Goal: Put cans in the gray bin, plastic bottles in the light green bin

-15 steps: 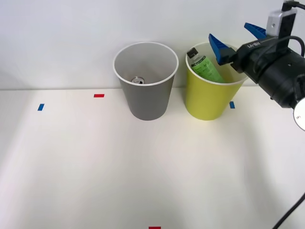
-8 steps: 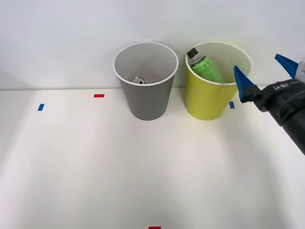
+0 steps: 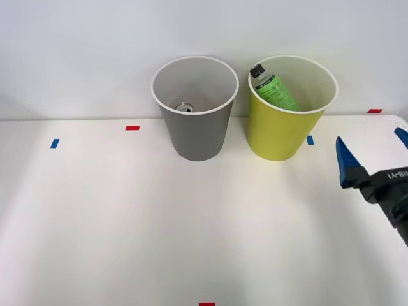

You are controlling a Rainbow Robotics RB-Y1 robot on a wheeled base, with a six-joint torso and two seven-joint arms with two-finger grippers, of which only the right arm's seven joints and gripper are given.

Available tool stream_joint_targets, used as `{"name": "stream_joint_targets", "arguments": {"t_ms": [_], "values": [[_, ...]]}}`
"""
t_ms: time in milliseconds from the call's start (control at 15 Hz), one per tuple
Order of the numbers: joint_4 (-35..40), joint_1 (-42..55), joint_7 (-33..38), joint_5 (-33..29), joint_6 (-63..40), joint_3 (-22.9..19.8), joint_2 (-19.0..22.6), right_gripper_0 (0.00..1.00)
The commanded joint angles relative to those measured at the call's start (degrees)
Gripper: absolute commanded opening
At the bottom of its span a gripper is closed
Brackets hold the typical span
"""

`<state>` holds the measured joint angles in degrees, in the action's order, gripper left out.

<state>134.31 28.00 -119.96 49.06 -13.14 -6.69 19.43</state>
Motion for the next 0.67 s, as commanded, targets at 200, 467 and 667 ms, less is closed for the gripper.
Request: {"name": "stream_joint_targets", "arguments": {"t_ms": [200,467,667], "values": [[0.0,6.4,-0.9,-0.4,0.2,0.4,-2.6,1.00],[0.1,10.1,-2.7,-1.3,0.2,0.7,-7.0,1.00],[0.0,11.6,-4.9,-3.2,0.3,1.3,-11.3,1.00]]}}
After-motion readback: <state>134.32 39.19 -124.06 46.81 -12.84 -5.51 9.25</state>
